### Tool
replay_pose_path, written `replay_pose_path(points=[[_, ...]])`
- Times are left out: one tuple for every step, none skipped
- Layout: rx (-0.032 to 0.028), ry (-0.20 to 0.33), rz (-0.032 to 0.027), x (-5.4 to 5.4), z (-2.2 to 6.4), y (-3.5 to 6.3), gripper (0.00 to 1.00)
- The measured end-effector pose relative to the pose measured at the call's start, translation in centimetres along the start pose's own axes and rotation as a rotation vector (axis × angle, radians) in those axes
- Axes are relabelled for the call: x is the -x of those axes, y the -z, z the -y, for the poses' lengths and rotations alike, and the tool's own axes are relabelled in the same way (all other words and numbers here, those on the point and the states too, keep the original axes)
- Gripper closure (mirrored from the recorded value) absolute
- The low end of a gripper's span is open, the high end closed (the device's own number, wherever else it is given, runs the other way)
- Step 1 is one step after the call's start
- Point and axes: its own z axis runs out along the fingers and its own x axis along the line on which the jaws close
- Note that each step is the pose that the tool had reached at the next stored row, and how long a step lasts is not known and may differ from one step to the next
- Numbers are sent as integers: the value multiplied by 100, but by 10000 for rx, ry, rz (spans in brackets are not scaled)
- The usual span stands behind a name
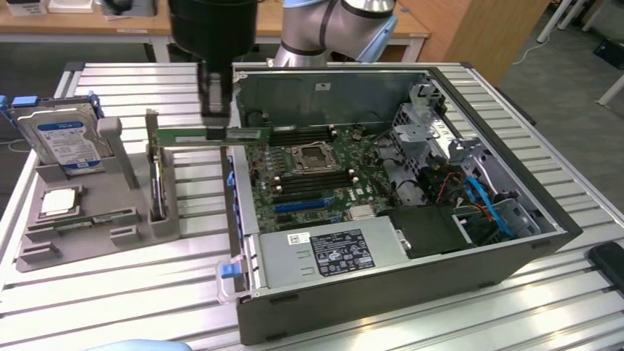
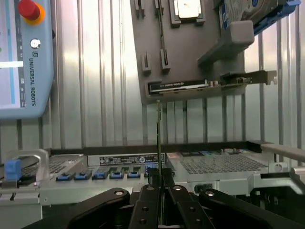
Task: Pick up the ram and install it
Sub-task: 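Pick up the ram and move it above insertion slot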
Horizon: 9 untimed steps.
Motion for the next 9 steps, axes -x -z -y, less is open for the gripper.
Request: replay_pose_path(points=[[0,0,0,2,44,3,87],[0,0,-1,4,89,6,87],[0,2,-1,6,134,9,87],[1,0,-1,9,177,12,87],[0,0,-1,11,222,14,87],[0,0,0,13,269,17,87],[0,2,0,15,314,19,87],[0,0,0,18,357,22,87],[0,-1,-1,20,400,25,87]])
